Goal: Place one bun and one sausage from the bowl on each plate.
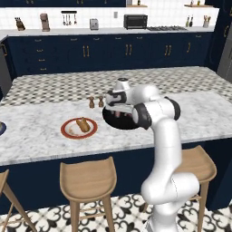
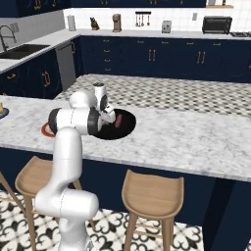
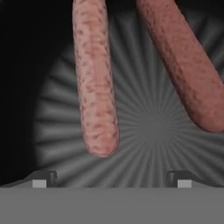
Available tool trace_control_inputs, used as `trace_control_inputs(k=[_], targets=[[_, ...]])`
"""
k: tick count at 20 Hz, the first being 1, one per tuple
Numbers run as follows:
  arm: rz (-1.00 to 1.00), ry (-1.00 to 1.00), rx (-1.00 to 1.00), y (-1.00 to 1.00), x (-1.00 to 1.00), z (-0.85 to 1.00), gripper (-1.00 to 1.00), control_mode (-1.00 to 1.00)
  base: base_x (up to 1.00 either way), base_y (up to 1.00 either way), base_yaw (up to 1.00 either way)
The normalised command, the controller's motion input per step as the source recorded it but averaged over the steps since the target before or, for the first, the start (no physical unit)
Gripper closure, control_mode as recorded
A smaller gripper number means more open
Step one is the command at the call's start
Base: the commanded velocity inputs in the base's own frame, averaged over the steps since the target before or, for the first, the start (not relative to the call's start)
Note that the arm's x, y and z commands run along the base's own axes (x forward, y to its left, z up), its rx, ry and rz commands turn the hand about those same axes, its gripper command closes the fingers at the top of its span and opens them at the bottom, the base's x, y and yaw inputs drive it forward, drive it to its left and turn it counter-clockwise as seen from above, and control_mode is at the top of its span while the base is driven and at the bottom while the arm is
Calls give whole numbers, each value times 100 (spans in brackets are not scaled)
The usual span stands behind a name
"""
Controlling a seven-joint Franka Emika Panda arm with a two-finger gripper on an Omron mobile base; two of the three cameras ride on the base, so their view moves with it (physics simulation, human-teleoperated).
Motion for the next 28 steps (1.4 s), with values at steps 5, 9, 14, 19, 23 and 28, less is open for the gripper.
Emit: trace_control_inputs(k=[5,9,14,19,23,28], targets=[[0,0,-2,1,24,-14,-100,-100,0,0,0],[0,0,-3,0,28,-20,-100,-100,0,0,0],[0,0,-1,0,29,-13,-100,-100,0,0,0],[0,0,-1,-2,-2,-18,100,-100,0,0,0],[0,0,0,0,-6,-1,100,-100,0,0,0],[3,-16,1,-1,-95,74,100,-100,0,0,0]])
